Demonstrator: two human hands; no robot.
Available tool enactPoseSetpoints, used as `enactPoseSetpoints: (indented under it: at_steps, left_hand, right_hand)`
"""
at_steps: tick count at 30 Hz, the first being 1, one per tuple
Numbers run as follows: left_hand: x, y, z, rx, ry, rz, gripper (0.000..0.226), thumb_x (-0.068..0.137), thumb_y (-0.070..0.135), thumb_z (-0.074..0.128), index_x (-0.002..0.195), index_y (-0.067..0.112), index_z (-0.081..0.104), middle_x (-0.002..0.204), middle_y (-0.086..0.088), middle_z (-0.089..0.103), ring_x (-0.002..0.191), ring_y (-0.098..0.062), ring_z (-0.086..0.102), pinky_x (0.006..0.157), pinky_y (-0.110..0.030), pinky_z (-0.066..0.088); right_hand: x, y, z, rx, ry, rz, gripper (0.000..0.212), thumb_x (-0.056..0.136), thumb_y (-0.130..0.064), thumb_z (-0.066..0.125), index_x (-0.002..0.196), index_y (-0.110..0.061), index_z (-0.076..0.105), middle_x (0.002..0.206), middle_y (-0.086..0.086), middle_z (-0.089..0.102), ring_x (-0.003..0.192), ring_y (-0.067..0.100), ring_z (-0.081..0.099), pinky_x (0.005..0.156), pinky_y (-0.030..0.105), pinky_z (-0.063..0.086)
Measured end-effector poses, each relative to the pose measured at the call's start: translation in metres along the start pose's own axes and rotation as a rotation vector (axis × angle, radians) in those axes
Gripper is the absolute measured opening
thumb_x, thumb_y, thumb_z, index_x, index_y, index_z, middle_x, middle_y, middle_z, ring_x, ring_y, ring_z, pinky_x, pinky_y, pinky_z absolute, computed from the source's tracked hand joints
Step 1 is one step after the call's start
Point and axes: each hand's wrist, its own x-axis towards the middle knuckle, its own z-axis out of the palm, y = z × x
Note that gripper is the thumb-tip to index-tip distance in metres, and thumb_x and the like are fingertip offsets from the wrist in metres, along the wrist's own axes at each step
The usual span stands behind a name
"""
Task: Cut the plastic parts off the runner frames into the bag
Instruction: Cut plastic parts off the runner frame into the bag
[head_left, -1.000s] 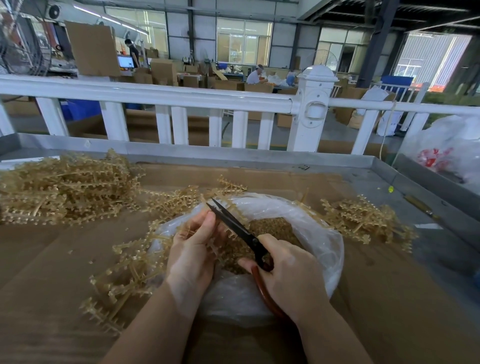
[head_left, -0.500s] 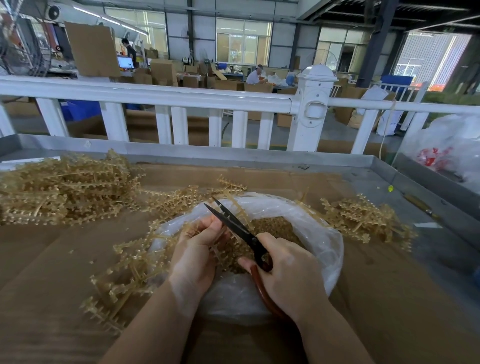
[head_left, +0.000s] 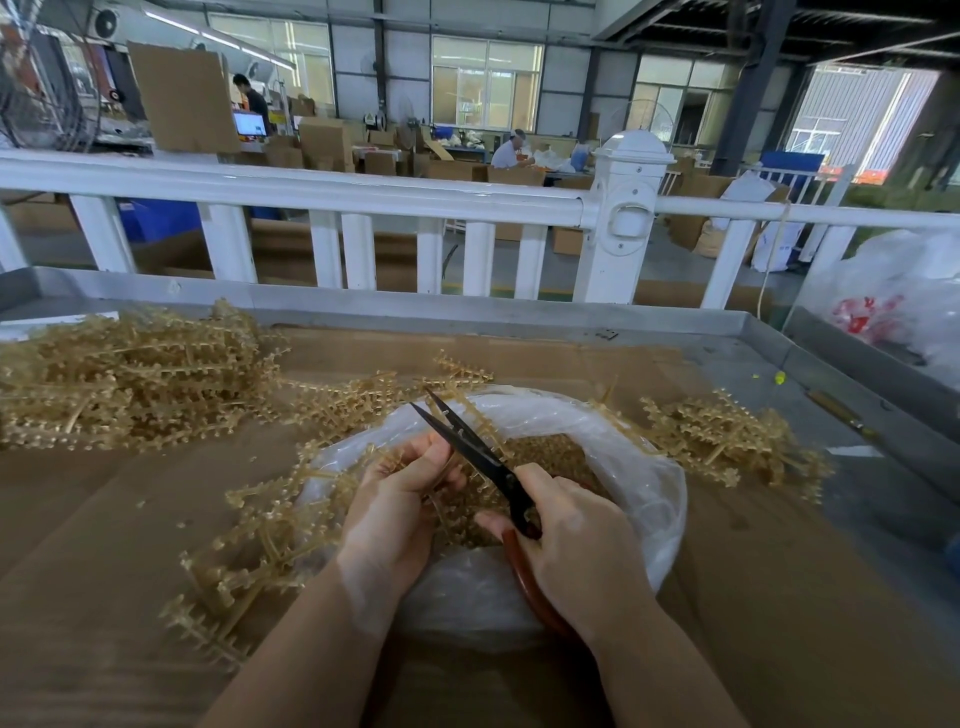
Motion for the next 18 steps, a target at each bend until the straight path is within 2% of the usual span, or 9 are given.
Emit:
enactPoseSetpoints:
  at_steps: [5, 8, 9, 11, 13, 18]
  left_hand:
    - [-0.0038, 0.0019, 0.0032, 0.009, 0.007, -0.001, 0.006, 0.071, 0.012, 0.063, 0.075, 0.008, 0.065, 0.069, -0.004, 0.065, 0.071, -0.019, 0.056, 0.079, -0.036, 0.044]
    - [-0.0036, 0.0003, 0.0035, 0.021, 0.041, -0.001, 0.004, 0.082, 0.007, 0.062, 0.081, 0.005, 0.064, 0.087, -0.015, 0.064, 0.092, -0.031, 0.055, 0.100, -0.051, 0.042]
    - [-0.0036, -0.0003, 0.0038, 0.022, 0.056, 0.002, 0.004, 0.085, 0.007, 0.061, 0.084, 0.004, 0.064, 0.093, -0.019, 0.063, 0.095, -0.033, 0.054, 0.103, -0.054, 0.040]
    - [-0.0043, -0.0012, 0.0048, 0.022, 0.070, 0.011, 0.010, 0.083, 0.008, 0.063, 0.090, 0.001, 0.064, 0.099, -0.024, 0.060, 0.095, -0.034, 0.054, 0.100, -0.055, 0.043]
    - [-0.0058, -0.0009, 0.0064, 0.028, 0.067, 0.026, 0.012, 0.078, 0.010, 0.066, 0.088, 0.002, 0.064, 0.095, -0.023, 0.060, 0.091, -0.033, 0.055, 0.095, -0.051, 0.046]
    - [-0.0062, -0.0013, 0.0071, 0.051, 0.084, 0.041, 0.011, 0.078, 0.009, 0.066, 0.085, 0.002, 0.063, 0.105, -0.028, 0.060, 0.095, -0.038, 0.055, 0.101, -0.060, 0.041]
  right_hand:
    - [0.0001, 0.0000, 0.0005, 0.010, -0.013, 0.001, 0.036, 0.085, -0.055, 0.054, 0.095, -0.021, 0.062, 0.070, -0.007, 0.062, 0.061, 0.009, 0.058, 0.055, 0.019, 0.047]
    - [0.0004, -0.0003, 0.0003, 0.024, -0.014, 0.003, 0.039, 0.085, -0.056, 0.050, 0.096, -0.021, 0.062, 0.071, -0.007, 0.063, 0.062, 0.010, 0.059, 0.056, 0.022, 0.050]
    - [0.0005, -0.0002, 0.0003, 0.024, -0.014, 0.002, 0.039, 0.085, -0.057, 0.049, 0.096, -0.021, 0.062, 0.071, -0.007, 0.063, 0.062, 0.010, 0.059, 0.056, 0.023, 0.050]
    - [0.0003, 0.0000, 0.0003, 0.020, -0.014, 0.001, 0.039, 0.086, -0.057, 0.051, 0.097, -0.021, 0.062, 0.071, -0.006, 0.064, 0.062, 0.011, 0.060, 0.056, 0.023, 0.050]
    - [0.0002, -0.0005, 0.0002, 0.025, -0.019, 0.004, 0.040, 0.086, -0.056, 0.052, 0.100, -0.021, 0.063, 0.073, -0.006, 0.065, 0.064, 0.011, 0.061, 0.057, 0.023, 0.051]
    - [0.0003, -0.0016, -0.0002, -0.002, 0.027, 0.001, 0.037, 0.084, -0.056, 0.054, 0.091, -0.020, 0.063, 0.065, -0.008, 0.061, 0.056, 0.011, 0.057, 0.051, 0.020, 0.044]
